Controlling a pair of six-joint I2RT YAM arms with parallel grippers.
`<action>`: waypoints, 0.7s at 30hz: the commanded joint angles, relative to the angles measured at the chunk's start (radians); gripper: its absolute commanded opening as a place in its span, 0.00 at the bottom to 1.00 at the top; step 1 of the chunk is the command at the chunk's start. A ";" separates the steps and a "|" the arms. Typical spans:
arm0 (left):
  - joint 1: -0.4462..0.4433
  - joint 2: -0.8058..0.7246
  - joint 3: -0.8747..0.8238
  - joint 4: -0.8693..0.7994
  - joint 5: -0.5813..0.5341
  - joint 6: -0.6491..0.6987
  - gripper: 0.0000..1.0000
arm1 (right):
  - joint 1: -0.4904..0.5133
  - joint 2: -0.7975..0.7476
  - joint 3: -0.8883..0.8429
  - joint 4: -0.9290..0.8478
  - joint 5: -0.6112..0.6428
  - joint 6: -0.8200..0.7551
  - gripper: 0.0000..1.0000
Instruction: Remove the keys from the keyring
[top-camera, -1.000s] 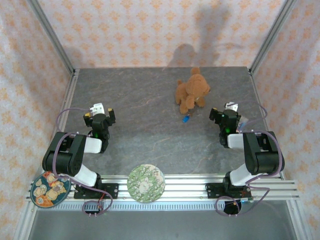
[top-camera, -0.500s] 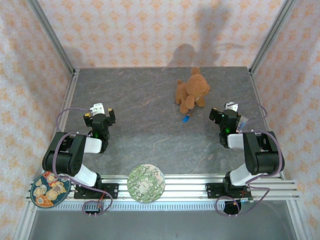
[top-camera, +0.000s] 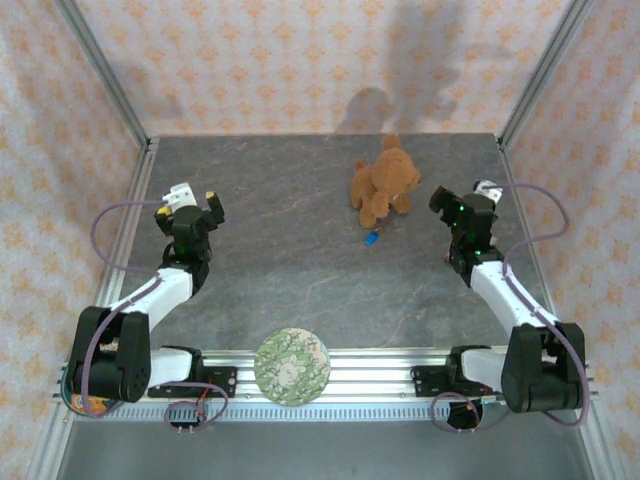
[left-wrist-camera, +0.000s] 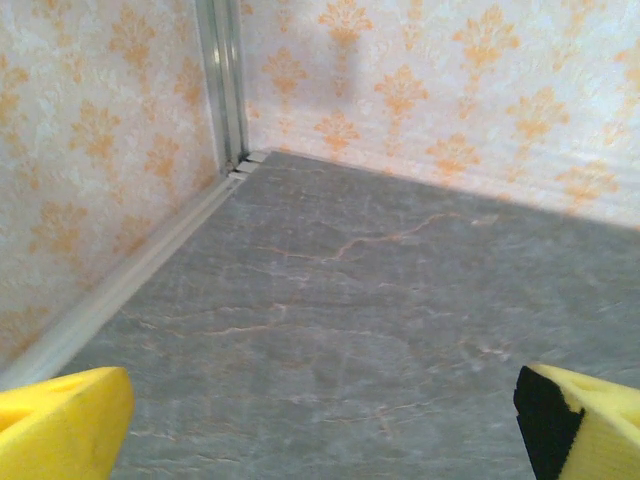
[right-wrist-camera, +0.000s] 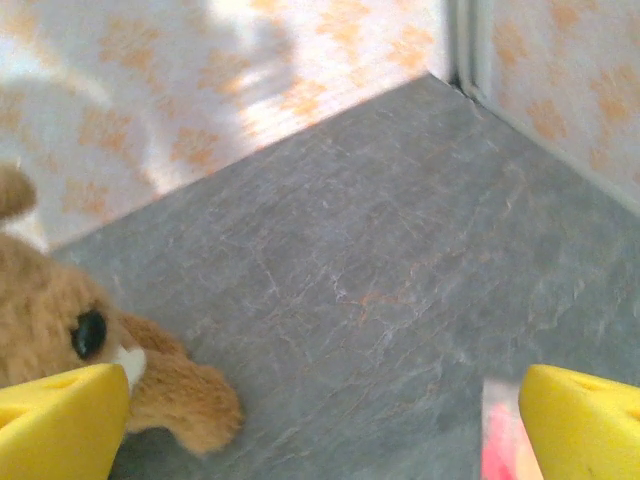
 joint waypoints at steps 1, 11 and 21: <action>0.014 -0.038 0.035 -0.155 0.132 -0.256 1.00 | -0.013 -0.005 0.065 -0.289 -0.059 0.237 0.99; -0.002 -0.071 0.019 -0.233 0.597 -0.369 0.84 | -0.007 0.029 -0.072 -0.181 -0.516 0.264 0.81; -0.125 -0.102 -0.026 -0.305 0.621 -0.370 0.84 | 0.093 0.254 -0.040 -0.048 -0.580 0.293 0.66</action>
